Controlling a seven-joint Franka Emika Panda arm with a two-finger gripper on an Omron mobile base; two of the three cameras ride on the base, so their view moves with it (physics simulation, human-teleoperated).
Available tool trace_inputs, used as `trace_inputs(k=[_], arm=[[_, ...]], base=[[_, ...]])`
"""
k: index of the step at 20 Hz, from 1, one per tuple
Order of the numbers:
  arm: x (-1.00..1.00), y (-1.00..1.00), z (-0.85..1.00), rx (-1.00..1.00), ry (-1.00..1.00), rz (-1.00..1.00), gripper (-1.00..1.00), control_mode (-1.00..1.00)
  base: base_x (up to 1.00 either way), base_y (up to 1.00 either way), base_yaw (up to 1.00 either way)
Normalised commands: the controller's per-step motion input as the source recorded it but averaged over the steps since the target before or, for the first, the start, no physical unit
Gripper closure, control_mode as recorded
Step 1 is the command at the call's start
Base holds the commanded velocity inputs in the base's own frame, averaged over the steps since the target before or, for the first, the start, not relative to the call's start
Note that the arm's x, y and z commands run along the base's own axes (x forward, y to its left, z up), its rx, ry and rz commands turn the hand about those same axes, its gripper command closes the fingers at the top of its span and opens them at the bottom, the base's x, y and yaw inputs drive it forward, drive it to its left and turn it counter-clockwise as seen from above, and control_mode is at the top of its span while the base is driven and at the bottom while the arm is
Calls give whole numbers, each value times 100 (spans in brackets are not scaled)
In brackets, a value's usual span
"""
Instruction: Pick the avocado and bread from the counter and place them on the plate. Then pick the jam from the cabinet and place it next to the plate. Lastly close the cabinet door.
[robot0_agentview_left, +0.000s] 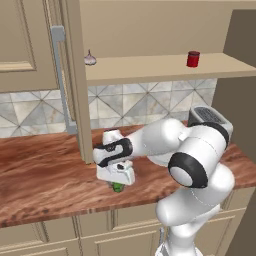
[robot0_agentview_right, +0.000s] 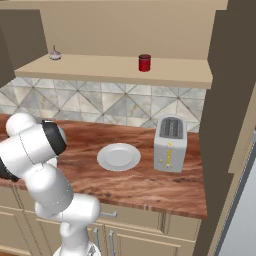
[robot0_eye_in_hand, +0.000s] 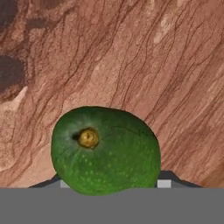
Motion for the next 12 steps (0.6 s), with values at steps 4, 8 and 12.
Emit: trace_inputs(k=[4,8,12], arm=[[27,-27,12,-27,-31,0,100,-100],[41,-63,56,-6,-29,0,100,-100],[42,-88,56,0,-24,0,100,-100]], base=[[0,0,0],[0,0,0],[0,0,0]])
